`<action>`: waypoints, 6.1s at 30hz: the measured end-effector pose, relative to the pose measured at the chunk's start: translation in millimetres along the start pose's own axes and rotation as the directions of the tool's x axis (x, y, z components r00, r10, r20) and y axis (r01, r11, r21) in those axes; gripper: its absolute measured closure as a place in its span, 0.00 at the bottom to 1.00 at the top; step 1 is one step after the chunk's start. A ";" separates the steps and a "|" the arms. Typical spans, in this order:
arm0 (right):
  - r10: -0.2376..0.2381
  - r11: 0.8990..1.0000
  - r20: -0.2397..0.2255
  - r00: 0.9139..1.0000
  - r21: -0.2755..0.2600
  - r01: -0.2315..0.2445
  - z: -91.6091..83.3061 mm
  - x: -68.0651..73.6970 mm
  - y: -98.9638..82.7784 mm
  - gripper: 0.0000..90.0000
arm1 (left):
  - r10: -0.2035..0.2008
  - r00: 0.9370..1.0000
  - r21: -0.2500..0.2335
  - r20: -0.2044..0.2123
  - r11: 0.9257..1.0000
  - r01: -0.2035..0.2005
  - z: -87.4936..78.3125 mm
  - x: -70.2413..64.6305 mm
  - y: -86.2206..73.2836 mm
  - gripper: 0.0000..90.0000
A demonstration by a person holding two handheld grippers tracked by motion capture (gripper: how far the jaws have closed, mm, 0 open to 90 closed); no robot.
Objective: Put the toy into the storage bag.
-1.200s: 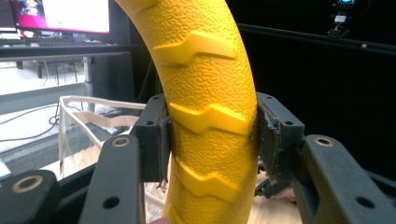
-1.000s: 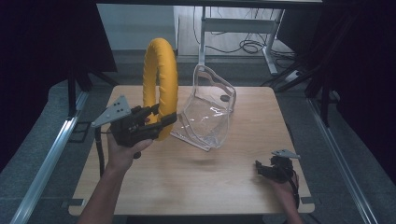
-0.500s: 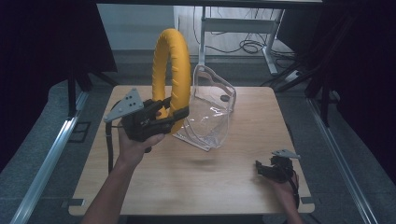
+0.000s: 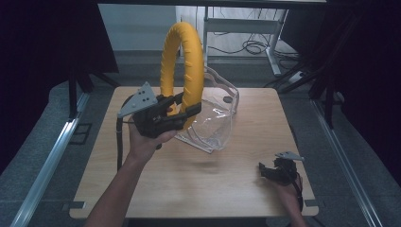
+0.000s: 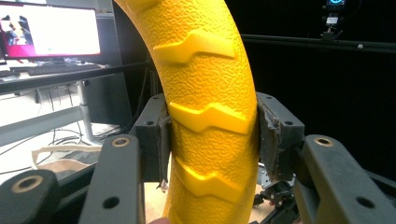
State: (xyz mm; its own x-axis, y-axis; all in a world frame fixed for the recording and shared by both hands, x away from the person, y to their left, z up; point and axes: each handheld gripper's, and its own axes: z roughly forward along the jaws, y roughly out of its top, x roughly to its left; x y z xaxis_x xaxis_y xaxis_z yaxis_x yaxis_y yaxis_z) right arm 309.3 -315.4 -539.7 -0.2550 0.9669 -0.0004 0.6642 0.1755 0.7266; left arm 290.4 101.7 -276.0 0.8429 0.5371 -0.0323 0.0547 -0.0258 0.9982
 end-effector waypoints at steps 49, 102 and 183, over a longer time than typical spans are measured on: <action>-0.004 1.000 0.001 1.000 0.000 0.004 0.2 -0.5 0.1 0.18 | -0.001 0.997 0.037 0.080 0.999 -0.002 76.9 -23.0 5.8 0.57; -0.002 1.000 -0.001 1.000 0.000 0.002 0.1 -0.3 0.0 0.18 | -0.170 0.984 0.134 0.046 0.978 0.162 129.1 7.4 -68.4 0.57; -0.002 1.000 -0.002 1.000 0.001 0.002 -0.2 -0.3 0.0 0.18 | -0.116 0.989 0.231 -0.087 0.964 0.133 65.5 17.5 -122.0 0.36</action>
State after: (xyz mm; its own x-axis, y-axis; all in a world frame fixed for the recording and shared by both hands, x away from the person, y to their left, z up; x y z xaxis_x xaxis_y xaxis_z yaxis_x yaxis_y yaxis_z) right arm 309.2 -315.8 -539.5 -0.2575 0.9663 -0.0009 0.6642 0.1777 0.7261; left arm 333.5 58.9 -401.7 0.7810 0.6080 -0.1431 0.2887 -0.1481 0.9459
